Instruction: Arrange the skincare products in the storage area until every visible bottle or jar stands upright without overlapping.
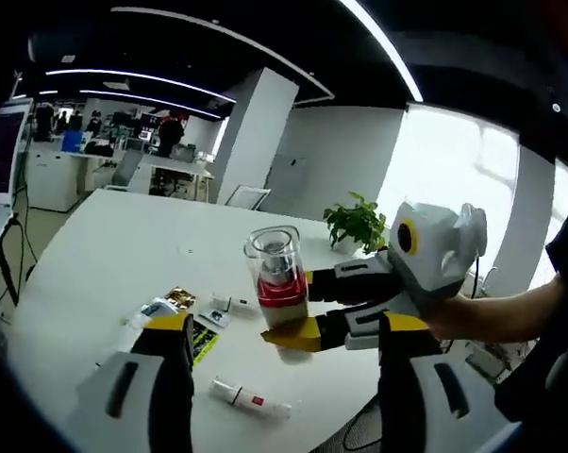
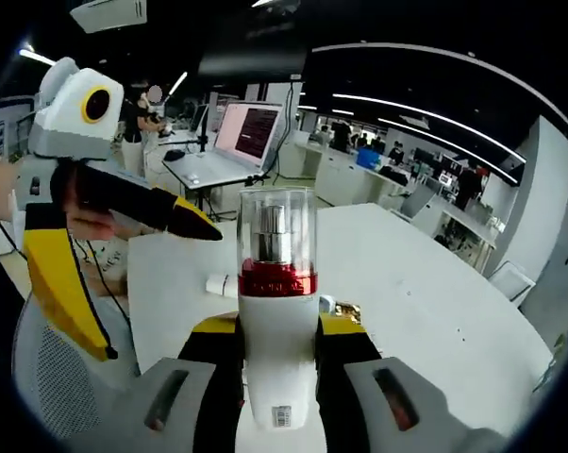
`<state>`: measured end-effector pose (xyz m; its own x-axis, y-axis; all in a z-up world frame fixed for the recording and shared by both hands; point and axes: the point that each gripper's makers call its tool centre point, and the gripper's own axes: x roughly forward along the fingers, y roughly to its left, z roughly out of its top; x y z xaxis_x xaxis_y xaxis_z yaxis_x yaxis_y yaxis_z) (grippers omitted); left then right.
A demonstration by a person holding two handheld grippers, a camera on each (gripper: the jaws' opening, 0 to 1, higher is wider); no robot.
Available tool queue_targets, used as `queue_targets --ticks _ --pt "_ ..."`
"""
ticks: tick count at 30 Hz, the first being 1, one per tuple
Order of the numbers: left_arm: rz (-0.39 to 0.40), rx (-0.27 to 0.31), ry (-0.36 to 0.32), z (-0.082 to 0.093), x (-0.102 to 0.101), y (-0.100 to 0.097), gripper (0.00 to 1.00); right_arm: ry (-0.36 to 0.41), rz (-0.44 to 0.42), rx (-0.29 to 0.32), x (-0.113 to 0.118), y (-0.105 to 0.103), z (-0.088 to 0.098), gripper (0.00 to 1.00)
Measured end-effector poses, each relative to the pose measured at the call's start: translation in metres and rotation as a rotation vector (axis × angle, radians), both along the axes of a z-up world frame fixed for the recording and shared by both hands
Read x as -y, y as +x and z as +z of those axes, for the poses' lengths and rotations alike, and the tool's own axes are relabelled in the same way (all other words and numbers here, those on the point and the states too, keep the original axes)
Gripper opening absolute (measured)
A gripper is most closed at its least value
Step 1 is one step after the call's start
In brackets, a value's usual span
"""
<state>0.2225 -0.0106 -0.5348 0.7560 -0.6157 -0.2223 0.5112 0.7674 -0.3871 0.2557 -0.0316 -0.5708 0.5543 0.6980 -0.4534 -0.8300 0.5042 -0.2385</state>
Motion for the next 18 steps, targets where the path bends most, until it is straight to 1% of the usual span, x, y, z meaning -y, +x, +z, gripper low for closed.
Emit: queue_targets --ticks 2,3,7,8,9,10,11,13,14,18 --pt "-0.002 -0.008 -0.024 0.001 0.003 0.0 0.69 0.003 -0.006 0.003 0.0 -0.003 0.001 0.28" --pt "0.0 -0.012 -0.034 0.0 0.0 0.003 0.68 0.006 -0.011 0.004 0.0 -0.005 0.003 0.28" --pt "0.026 -0.037 -0.106 -0.002 -0.002 0.01 0.62 0.02 -0.026 0.006 -0.002 -0.009 0.006 0.28" --pt "0.032 -0.03 -0.123 0.0 -0.002 0.011 0.59 0.022 -0.03 0.007 -0.003 -0.01 0.007 0.28" --pt "0.046 -0.002 -0.165 0.006 -0.002 0.014 0.56 0.024 -0.033 0.009 -0.004 -0.012 0.008 0.28" --pt "0.052 0.011 -0.183 0.009 -0.003 0.015 0.53 0.027 -0.039 0.009 -0.005 -0.012 0.008 0.28" --pt "0.051 0.005 -0.179 0.007 -0.003 0.013 0.49 0.031 -0.043 0.009 -0.006 -0.013 0.008 0.28" --pt "0.045 -0.002 -0.166 0.005 0.001 0.012 0.44 0.043 -0.051 0.011 -0.01 -0.022 0.012 0.28" --pt "0.038 0.0 -0.155 0.005 0.003 0.011 0.42 0.045 -0.051 0.011 -0.01 -0.021 0.012 0.28" --pt "0.028 0.006 -0.156 0.007 0.01 0.01 0.4 0.045 -0.052 0.021 -0.012 -0.022 0.014 0.28"
